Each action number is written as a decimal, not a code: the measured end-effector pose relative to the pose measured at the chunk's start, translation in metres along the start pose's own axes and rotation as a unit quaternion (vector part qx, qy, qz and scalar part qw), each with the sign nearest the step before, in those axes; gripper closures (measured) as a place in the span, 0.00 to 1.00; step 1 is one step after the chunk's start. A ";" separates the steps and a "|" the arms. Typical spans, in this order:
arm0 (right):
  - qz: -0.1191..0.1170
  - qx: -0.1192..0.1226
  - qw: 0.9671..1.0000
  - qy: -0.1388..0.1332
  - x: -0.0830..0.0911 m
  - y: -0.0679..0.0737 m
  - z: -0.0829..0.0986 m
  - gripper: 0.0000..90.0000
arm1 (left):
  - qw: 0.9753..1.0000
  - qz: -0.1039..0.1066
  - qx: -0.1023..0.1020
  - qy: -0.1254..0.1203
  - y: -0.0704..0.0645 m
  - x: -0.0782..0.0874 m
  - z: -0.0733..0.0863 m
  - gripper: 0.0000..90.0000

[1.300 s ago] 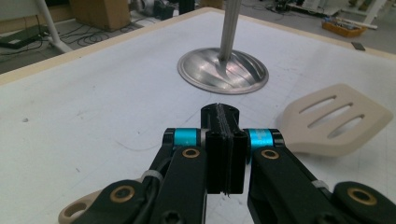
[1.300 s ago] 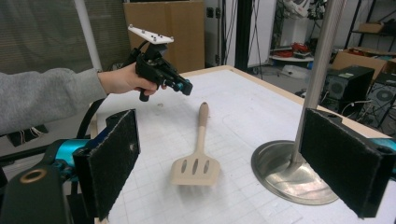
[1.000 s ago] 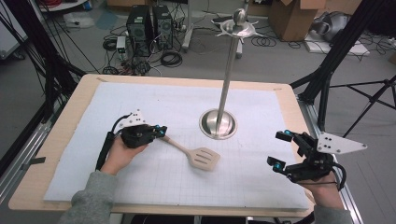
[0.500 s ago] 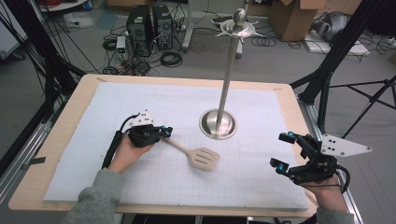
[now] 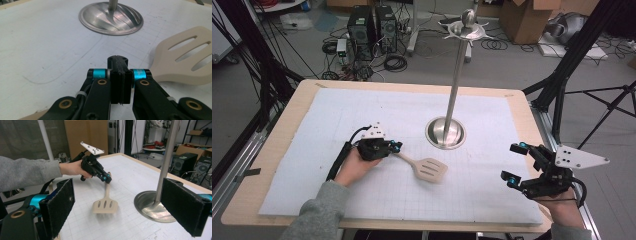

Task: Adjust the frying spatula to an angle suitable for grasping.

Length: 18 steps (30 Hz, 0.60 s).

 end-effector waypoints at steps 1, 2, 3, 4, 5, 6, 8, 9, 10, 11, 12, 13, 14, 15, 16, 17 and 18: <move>0.000 0.000 1.000 -0.001 0.000 0.000 0.000 0.13 | 1.000 0.001 0.002 0.001 0.000 -0.001 0.001 0.99; 0.001 0.000 1.000 -0.003 0.000 0.000 -0.001 0.13 | 1.000 0.002 0.002 0.005 0.001 -0.002 0.002 0.99; 0.001 0.001 1.000 -0.003 0.000 0.000 -0.001 0.13 | 1.000 0.004 0.000 0.007 0.001 -0.003 0.002 0.99; 0.000 0.002 1.000 -0.003 0.001 0.000 -0.001 0.13 | 1.000 0.003 0.003 0.005 0.001 -0.004 0.002 0.99; 0.000 -0.001 1.000 -0.004 0.001 0.001 -0.001 0.13 | 1.000 0.003 0.006 0.002 0.001 -0.004 0.002 0.99; 0.000 0.000 1.000 -0.004 0.001 0.001 -0.001 0.13 | 1.000 0.006 0.007 0.001 0.001 -0.004 0.002 0.99; -0.001 -0.002 1.000 -0.003 0.001 0.001 -0.001 0.13 | 1.000 0.006 0.007 0.001 0.001 -0.005 0.002 0.99; -0.001 -0.001 1.000 -0.002 0.001 0.001 -0.001 0.13 | 1.000 0.005 0.005 0.003 0.001 -0.006 0.002 0.99; 0.000 0.001 1.000 -0.003 0.000 0.000 0.000 0.13 | 1.000 0.006 0.006 0.003 0.001 -0.007 0.002 0.99; 0.000 0.001 1.000 -0.003 0.000 0.000 0.000 0.13 | 1.000 0.007 0.006 0.004 0.000 -0.008 0.002 0.99; 0.000 0.001 1.000 -0.002 0.000 0.000 0.000 0.13 | 1.000 0.008 0.005 0.006 -0.001 -0.010 0.002 0.99; -0.001 0.001 1.000 -0.001 0.000 0.001 0.000 0.13 | 1.000 0.010 0.005 0.006 -0.002 -0.011 0.001 0.99; -0.002 0.000 1.000 0.000 0.000 0.001 0.000 0.13 | 1.000 0.010 0.003 0.008 -0.003 -0.012 0.001 0.99; -0.002 0.000 1.000 0.000 0.000 0.001 0.000 0.13 | 1.000 0.010 0.003 0.008 -0.003 -0.014 0.001 0.99; -0.002 0.001 1.000 0.000 0.000 0.001 0.000 0.13 | 1.000 0.010 0.003 0.010 -0.003 -0.015 0.001 0.99; -0.002 0.001 1.000 0.000 0.000 0.002 0.000 0.13 | 1.000 0.010 0.006 0.009 -0.004 -0.016 0.001 0.99; -0.002 -0.001 1.000 -0.001 0.000 0.002 -0.001 0.13 | 1.000 0.012 0.006 0.010 -0.003 -0.016 0.002 0.99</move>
Point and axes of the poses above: each handheld gripper's, and its own axes: x roughly backward along the jaws, z roughly out of its underside, y roughly to its left, the point moved 3 cm from there along -x, roughly forward along the jaws, and after that the axes turned 8 degrees about z, right-handed, at the moved point
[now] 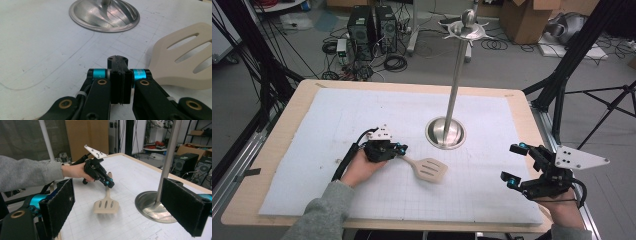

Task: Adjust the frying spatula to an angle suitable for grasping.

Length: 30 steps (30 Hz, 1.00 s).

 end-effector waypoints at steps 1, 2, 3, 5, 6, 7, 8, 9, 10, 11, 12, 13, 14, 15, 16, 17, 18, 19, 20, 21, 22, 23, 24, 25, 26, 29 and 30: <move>-0.002 0.001 1.000 0.002 0.001 0.000 0.000 0.13 | 1.000 0.001 -0.002 0.001 0.000 -0.001 0.000 0.99; -0.001 0.002 1.000 -0.001 0.001 0.000 0.000 0.13 | 1.000 -0.001 -0.002 0.001 0.000 -0.001 0.000 0.99; 0.000 0.001 1.000 -0.001 0.001 0.000 0.000 0.13 | 1.000 -0.001 -0.003 0.004 0.000 -0.001 0.000 0.99; 0.001 0.002 1.000 -0.001 0.002 0.000 0.000 0.13 | 1.000 -0.003 0.003 0.002 0.001 -0.002 0.000 0.99; 0.001 0.001 1.000 -0.001 0.002 0.000 0.000 0.13 | 1.000 -0.002 0.003 0.002 0.001 -0.002 0.000 0.99; 0.001 0.003 1.000 -0.001 0.002 0.000 0.001 0.13 | 1.000 -0.003 0.003 0.003 0.001 -0.002 0.000 0.99; 0.002 0.002 1.000 0.001 0.002 0.000 0.001 0.13 | 1.000 -0.002 0.002 0.004 0.001 -0.002 0.000 0.99; 0.001 0.002 1.000 0.001 0.003 0.000 0.001 0.13 | 1.000 -0.003 0.001 0.005 0.000 -0.003 0.000 0.99; 0.002 0.001 1.000 0.001 0.003 0.000 0.001 0.13 | 1.000 -0.003 0.001 0.007 0.000 -0.003 0.000 0.99; 0.003 0.003 1.000 -0.001 0.003 0.000 0.001 0.13 | 1.000 -0.002 0.001 0.012 0.000 -0.003 0.000 0.99; 0.003 0.004 1.000 -0.002 0.003 0.000 0.001 0.13 | 1.000 0.000 0.005 0.016 0.000 -0.005 -0.001 0.99; 0.003 0.005 1.000 -0.001 0.003 0.000 0.001 0.13 | 1.000 0.001 0.000 0.019 -0.001 -0.006 -0.001 0.99; 0.003 0.002 1.000 -0.001 0.003 0.001 0.001 0.13 | 1.000 0.004 -0.004 0.022 -0.003 -0.008 -0.002 0.99; 0.003 -0.001 1.000 -0.001 0.004 0.001 0.001 0.13 | 1.000 0.004 -0.009 0.028 -0.004 -0.011 -0.002 0.99; 0.004 0.001 1.000 -0.001 0.004 0.000 0.002 0.13 | 0.999 0.000 -0.014 0.035 -0.006 -0.013 -0.002 0.99; 0.004 0.001 1.000 -0.001 0.004 0.000 0.002 0.13 | 0.999 0.000 -0.018 0.041 -0.007 -0.015 -0.002 0.99; 0.005 0.001 1.000 0.001 0.005 0.000 0.002 0.13 | 0.999 -0.001 -0.020 0.046 -0.007 -0.016 -0.002 0.99; 0.005 -0.001 1.000 -0.001 0.006 0.001 0.001 0.13 | 0.998 -0.001 -0.022 0.052 -0.008 -0.018 -0.003 0.99; 0.005 -0.001 1.000 -0.001 0.006 0.001 0.001 0.13 | 0.998 -0.001 -0.022 0.052 -0.008 -0.018 -0.003 0.99; 0.006 0.002 1.000 -0.002 0.007 0.001 0.001 0.13 | 0.998 -0.002 -0.024 0.057 -0.008 -0.019 -0.003 0.99; 0.006 0.000 1.000 -0.003 0.008 0.001 0.001 0.13 | 0.998 -0.002 -0.024 0.059 -0.008 -0.020 -0.003 0.99; 0.006 0.000 1.000 -0.003 0.008 0.001 0.001 0.13 | 0.998 -0.002 -0.024 0.064 -0.009 -0.021 -0.002 0.99; 0.007 0.001 1.000 -0.005 0.009 0.001 0.001 0.13 | 0.997 -0.003 -0.026 0.067 -0.008 -0.021 -0.003 0.99; 0.007 0.001 1.000 -0.005 0.009 0.001 0.001 0.13 | 0.997 -0.001 -0.024 0.067 -0.008 -0.021 -0.002 0.99; 0.008 0.001 1.000 -0.004 0.010 0.001 0.002 0.13 | 0.997 0.000 -0.023 0.068 -0.008 -0.021 -0.003 0.99; 0.009 0.000 1.000 -0.001 0.010 0.000 0.003 0.13 | 0.998 0.000 -0.017 0.066 -0.008 -0.021 -0.002 0.99; 0.008 -0.002 1.000 -0.002 0.009 0.001 0.003 0.13 | 0.998 0.002 -0.013 0.066 -0.008 -0.021 -0.002 0.99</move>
Point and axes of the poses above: each handheld gripper's, and its own axes: x roughly backward along the jaws, z roughly out of its underside, y roughly to its left, the point moved 3 cm from there along -x, roughly forward along the jaws, and after that the axes turned 8 degrees about z, right-handed, at the moved point
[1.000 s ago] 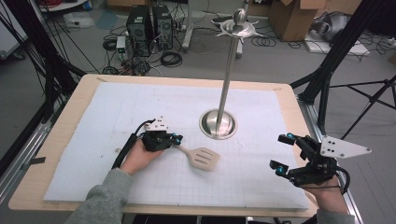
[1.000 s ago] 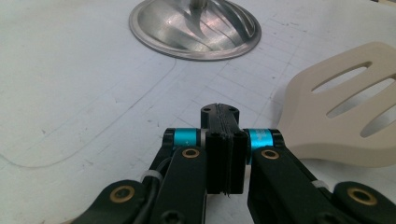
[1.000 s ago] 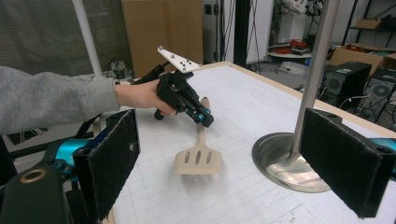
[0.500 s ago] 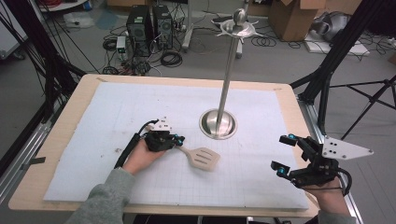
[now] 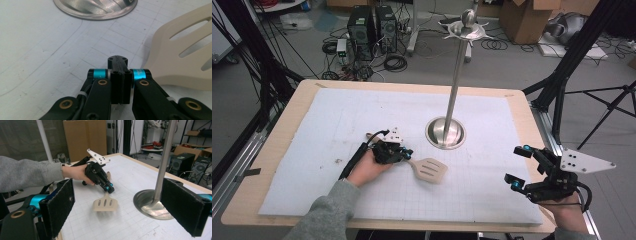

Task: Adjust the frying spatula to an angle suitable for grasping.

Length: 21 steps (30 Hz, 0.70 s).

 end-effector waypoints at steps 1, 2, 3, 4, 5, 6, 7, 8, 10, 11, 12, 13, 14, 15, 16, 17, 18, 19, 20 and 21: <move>0.000 0.000 1.000 0.000 0.000 0.000 0.000 0.13 | 1.000 0.003 0.002 0.001 0.000 0.001 0.000 0.99; 0.000 -0.001 1.000 0.001 0.000 0.000 0.000 0.13 | 1.000 0.005 0.007 0.000 0.001 0.001 0.000 0.99; 0.000 0.001 1.000 0.002 -0.001 0.000 0.001 0.13 | 1.000 0.008 0.011 -0.003 0.001 0.002 0.000 0.99; 0.000 0.000 1.000 0.001 -0.001 0.000 0.001 0.13 | 1.000 0.009 0.011 -0.001 0.001 0.002 0.001 1.00; 0.000 0.001 1.000 0.001 -0.001 0.000 0.001 0.13 | 1.000 0.009 0.011 -0.001 0.000 0.003 0.000 0.99; -0.001 -0.001 1.000 0.002 -0.001 0.000 0.002 0.13 | 1.000 0.009 0.010 0.000 0.000 0.003 0.000 1.00; -0.001 0.000 1.000 0.003 -0.001 -0.001 0.002 0.13 | 1.000 0.009 0.014 0.000 0.000 0.003 0.000 1.00; -0.001 0.000 1.000 0.003 -0.001 -0.001 0.002 0.13 | 1.000 0.010 0.014 0.002 0.000 0.004 0.000 1.00; 0.000 -0.001 1.000 0.003 -0.001 -0.001 0.002 0.13 | 1.000 0.011 0.016 0.001 0.000 0.004 0.000 1.00; 0.000 -0.002 1.000 0.003 -0.001 -0.001 0.002 0.13 | 1.000 0.011 0.017 0.001 0.000 0.004 0.000 1.00; 0.000 0.000 1.000 0.003 -0.001 -0.001 0.002 0.13 | 1.000 0.009 0.016 0.003 0.000 0.005 0.000 1.00; 0.000 0.000 1.000 0.003 -0.001 -0.001 0.002 0.13 | 1.000 0.008 0.018 0.001 -0.001 0.004 0.000 1.00; 0.000 0.000 1.000 0.001 -0.001 -0.001 0.002 0.13 | 1.000 0.008 0.019 0.003 -0.001 0.004 0.000 1.00; 0.000 0.002 1.000 0.001 -0.001 -0.002 0.002 0.13 | 1.000 0.007 0.018 0.004 -0.001 0.005 0.000 1.00; 0.000 0.002 1.000 0.001 -0.001 -0.002 0.002 0.13 | 1.000 0.008 0.019 0.005 -0.002 0.005 0.000 1.00; -0.002 0.001 1.000 0.004 -0.002 -0.002 0.002 0.13 | 1.000 0.008 0.020 0.005 -0.002 0.005 0.000 1.00; -0.002 -0.003 1.000 0.006 -0.002 -0.001 0.003 0.13 | 1.000 0.008 0.020 0.006 -0.002 0.005 0.000 1.00; -0.002 -0.003 1.000 0.006 -0.002 -0.001 0.002 0.13 | 1.000 0.008 0.021 0.006 -0.002 0.006 0.000 1.00; -0.002 0.001 1.000 0.006 -0.003 -0.001 0.003 0.13 | 1.000 0.008 0.020 0.007 -0.003 0.006 0.001 1.00; -0.002 0.000 1.000 0.007 -0.003 -0.001 0.003 0.13 | 1.000 0.008 0.020 0.009 -0.003 0.007 0.001 1.00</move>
Point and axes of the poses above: each handheld gripper's, and its own axes: x roughly backward along the jaws, z roughly out of its underside, y roughly to its left, the point moved 3 cm from there along -x, roughly forward along the jaws, and after that the axes turned 8 degrees about z, right-handed, at the moved point
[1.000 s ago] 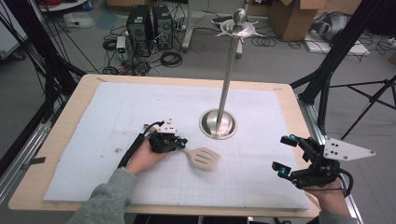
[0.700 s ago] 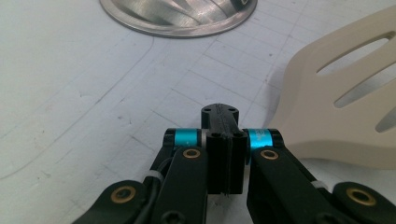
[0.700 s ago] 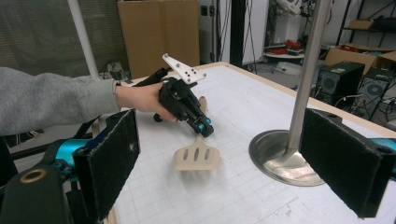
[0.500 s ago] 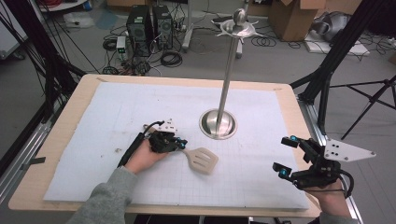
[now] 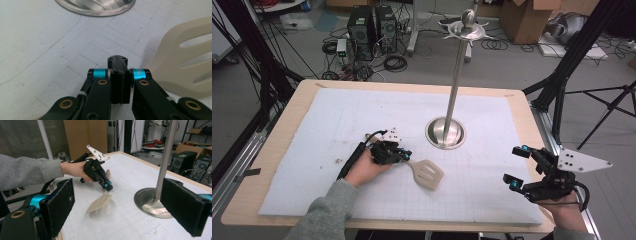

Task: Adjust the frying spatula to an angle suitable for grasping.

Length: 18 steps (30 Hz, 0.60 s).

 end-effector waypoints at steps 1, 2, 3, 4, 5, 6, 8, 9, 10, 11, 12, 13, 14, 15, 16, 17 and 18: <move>-0.001 0.003 1.000 -0.003 -0.001 0.000 0.000 0.13 | 1.000 0.001 0.000 0.001 0.000 0.000 0.000 1.00; -0.001 0.003 1.000 -0.003 -0.001 0.000 0.000 0.13 | 1.000 0.002 0.000 0.001 -0.001 0.001 0.001 1.00; -0.003 0.000 1.000 0.002 -0.002 0.000 0.000 0.13 | 1.000 0.003 0.001 0.003 -0.002 0.002 0.001 1.00; -0.003 0.000 1.000 0.002 -0.002 0.000 0.000 0.13 | 1.000 0.003 0.001 0.003 -0.002 0.002 0.002 1.00; -0.002 0.003 1.000 -0.001 -0.002 -0.001 0.000 0.13 | 1.000 0.004 0.000 0.004 -0.003 0.003 0.002 1.00; -0.004 0.001 1.000 0.000 -0.002 0.000 -0.001 0.13 | 1.000 0.003 -0.002 0.006 -0.003 0.004 0.003 1.00; -0.006 0.001 1.000 -0.001 -0.004 -0.001 -0.001 0.13 | 1.000 0.001 -0.004 0.009 -0.005 0.005 0.003 1.00; -0.006 0.001 1.000 -0.001 -0.004 -0.001 -0.001 0.13 | 1.000 0.001 -0.004 0.010 -0.006 0.005 0.003 1.00; -0.006 0.005 1.000 -0.003 -0.005 -0.001 -0.002 0.13 | 1.000 0.000 -0.004 0.012 -0.007 0.005 0.003 1.00; -0.008 0.003 1.000 0.000 -0.006 -0.001 -0.002 0.13 | 1.000 0.000 -0.005 0.014 -0.007 0.006 0.004 1.00; -0.009 0.001 1.000 -0.001 -0.006 -0.001 -0.002 0.13 | 1.000 0.001 -0.007 0.015 -0.008 0.007 0.005 1.00; -0.009 0.001 1.000 -0.001 -0.006 -0.001 -0.002 0.13 | 1.000 0.001 -0.007 0.015 -0.008 0.007 0.005 1.00; -0.009 0.007 1.000 -0.004 -0.007 -0.002 -0.003 0.13 | 1.000 0.003 -0.006 0.009 -0.009 0.008 0.006 1.00; -0.011 0.005 1.000 -0.003 -0.008 -0.002 -0.003 0.13 | 1.000 0.005 -0.006 0.008 -0.009 0.009 0.008 1.00; -0.011 0.004 1.000 -0.002 -0.009 -0.002 -0.003 0.13 | 1.000 0.009 -0.003 0.005 -0.009 0.010 0.009 1.00; -0.012 0.006 1.000 -0.003 -0.010 -0.002 -0.003 0.13 | 1.000 0.010 -0.005 0.008 -0.009 0.011 0.010 1.00; -0.014 0.004 1.000 -0.002 -0.010 -0.002 -0.003 0.13 | 1.000 0.009 -0.004 0.009 -0.010 0.012 0.010 1.00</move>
Point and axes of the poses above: each handheld gripper's, and its own axes: x roughly backward along the jaws, z roughly out of its underside, y roughly to its left, the point moved 3 cm from there along -x, roughly forward along the jaws, and after that the axes turned 8 degrees about z, right-handed, at the moved point
